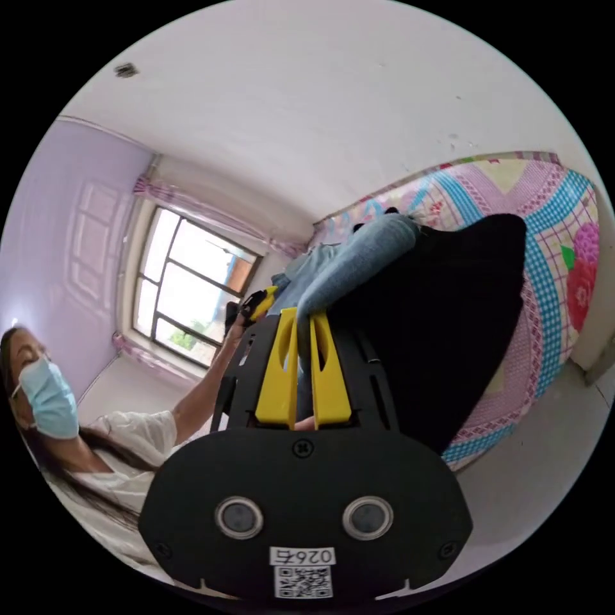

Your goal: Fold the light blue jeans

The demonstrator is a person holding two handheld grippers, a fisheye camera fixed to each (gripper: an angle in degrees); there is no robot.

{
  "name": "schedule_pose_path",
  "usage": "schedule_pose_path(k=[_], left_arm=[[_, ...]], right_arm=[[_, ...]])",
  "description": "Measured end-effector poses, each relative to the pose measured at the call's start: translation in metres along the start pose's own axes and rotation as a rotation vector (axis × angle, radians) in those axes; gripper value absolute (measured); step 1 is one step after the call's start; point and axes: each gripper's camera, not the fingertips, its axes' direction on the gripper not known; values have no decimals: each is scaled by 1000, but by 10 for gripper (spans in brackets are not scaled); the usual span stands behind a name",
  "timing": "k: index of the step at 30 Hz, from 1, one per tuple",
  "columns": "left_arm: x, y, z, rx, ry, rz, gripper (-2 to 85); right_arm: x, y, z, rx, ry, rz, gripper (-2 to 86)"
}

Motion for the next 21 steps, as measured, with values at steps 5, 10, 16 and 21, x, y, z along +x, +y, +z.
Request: schedule_pose_path(k=[5, 10, 16, 21], left_arm=[[9, 90, -110, 154, 120, 56, 8], [32, 216, -246, 242, 3, 127, 9], [38, 395, -426, 330, -254, 98, 16], [-19, 593, -576, 405, -546, -201, 45]], right_arm=[[-64, 44, -1, -64, -106, -211, -11], [-124, 133, 37, -202, -246, -317, -10], [-196, 274, 134, -410, -387, -318, -7], [-261, 419, 235, -819, -482, -373, 27]])
